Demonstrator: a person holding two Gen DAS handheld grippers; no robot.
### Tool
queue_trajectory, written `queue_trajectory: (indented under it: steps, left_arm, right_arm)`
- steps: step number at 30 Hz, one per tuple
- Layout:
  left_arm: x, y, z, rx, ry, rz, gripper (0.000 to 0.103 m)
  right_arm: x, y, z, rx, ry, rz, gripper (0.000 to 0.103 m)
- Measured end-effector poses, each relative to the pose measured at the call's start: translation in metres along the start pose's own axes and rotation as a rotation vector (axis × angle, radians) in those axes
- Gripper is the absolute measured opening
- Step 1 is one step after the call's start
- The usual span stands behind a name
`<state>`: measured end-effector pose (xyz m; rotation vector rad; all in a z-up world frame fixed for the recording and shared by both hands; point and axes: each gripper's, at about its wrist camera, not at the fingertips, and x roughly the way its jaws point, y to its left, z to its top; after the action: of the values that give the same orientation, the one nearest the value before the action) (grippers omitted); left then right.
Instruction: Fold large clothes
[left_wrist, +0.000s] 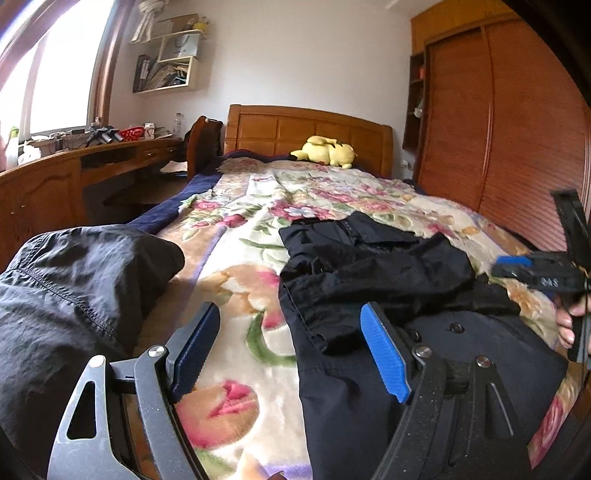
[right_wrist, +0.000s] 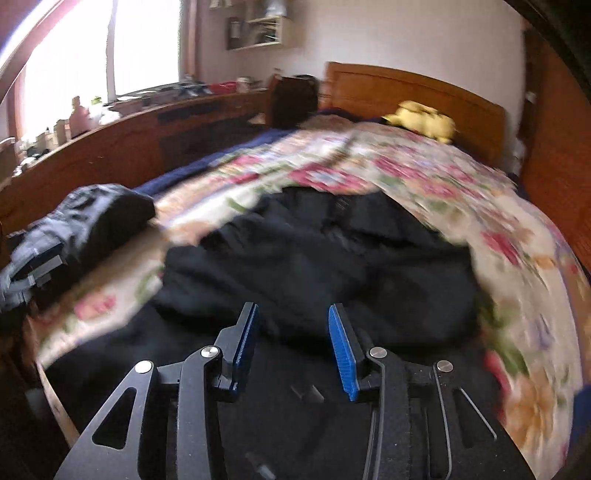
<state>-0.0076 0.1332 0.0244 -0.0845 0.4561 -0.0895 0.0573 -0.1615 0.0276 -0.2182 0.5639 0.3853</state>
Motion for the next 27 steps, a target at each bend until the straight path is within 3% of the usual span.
queue_trajectory:
  steps: [5, 9, 12, 16, 27]
  left_arm:
    - [-0.003, -0.010, -0.015, 0.030, 0.032, -0.005, 0.079]
    - [-0.008, -0.021, -0.031, 0.063, 0.062, 0.007, 0.079]
    - [-0.012, -0.027, -0.048, 0.073, 0.098, 0.016, 0.079]
    - [-0.012, -0.033, -0.064, 0.089, 0.148, 0.031, 0.079]
    - [0.004, -0.048, -0.099, 0.161, 0.267, 0.045, 0.080]
  right_arm:
    - [-0.024, -0.035, -0.061, 0.052, 0.040, -0.094, 0.041]
    - [-0.041, -0.053, -0.097, 0.099, 0.072, -0.128, 0.059]
    - [-0.048, -0.057, -0.116, 0.119, 0.095, -0.149, 0.061]
    - [-0.054, -0.060, -0.134, 0.161, 0.136, -0.192, 0.061]
    - [-0.049, -0.069, -0.158, 0.218, 0.178, -0.138, 0.064]
